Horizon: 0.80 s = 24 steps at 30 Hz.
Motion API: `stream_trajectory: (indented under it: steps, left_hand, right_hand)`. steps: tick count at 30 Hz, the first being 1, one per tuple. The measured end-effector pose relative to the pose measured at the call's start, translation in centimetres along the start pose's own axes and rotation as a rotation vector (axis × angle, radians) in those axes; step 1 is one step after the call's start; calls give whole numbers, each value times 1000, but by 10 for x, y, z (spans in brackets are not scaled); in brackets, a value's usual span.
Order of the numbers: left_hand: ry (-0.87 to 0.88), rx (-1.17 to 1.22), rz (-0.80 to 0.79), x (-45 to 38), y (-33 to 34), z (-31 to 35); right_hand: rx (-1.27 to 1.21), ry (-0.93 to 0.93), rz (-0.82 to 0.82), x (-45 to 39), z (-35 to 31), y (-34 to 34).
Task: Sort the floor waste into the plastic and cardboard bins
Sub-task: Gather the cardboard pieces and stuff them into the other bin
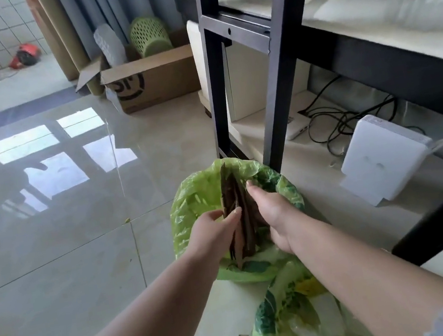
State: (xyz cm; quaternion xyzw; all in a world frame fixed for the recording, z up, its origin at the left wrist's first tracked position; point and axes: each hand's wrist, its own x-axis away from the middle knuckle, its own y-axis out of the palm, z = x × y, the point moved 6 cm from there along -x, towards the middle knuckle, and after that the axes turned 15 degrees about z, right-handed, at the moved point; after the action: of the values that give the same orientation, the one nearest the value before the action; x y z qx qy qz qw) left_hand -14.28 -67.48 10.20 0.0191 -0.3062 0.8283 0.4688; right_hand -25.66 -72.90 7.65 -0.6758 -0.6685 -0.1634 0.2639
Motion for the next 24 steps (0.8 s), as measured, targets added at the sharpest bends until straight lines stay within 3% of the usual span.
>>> stream_trajectory:
  steps: [5,9,12,18,22,24]
  left_hand:
    - [-27,-12,-66,-1,6,-3]
    - [23,133,-31,12,-8,6]
    - [49,225,-18,29,-33,2]
    - [17,338,-6,87,-99,-42]
    - [-101,300,55,124,-129,-132]
    - [-173,245,66,146,-134,-182]
  right_hand:
    - [77,-62,16,1,9,1]
    - [-38,-173,124,18,-6,-12]
    - [-137,-237,105,54,-19,-21]
    - [-342,-227,-152,165,-10,-21]
    - [-273,-161,-401,223,62,-1]
    - [-113,-106,-492,244,117,10]
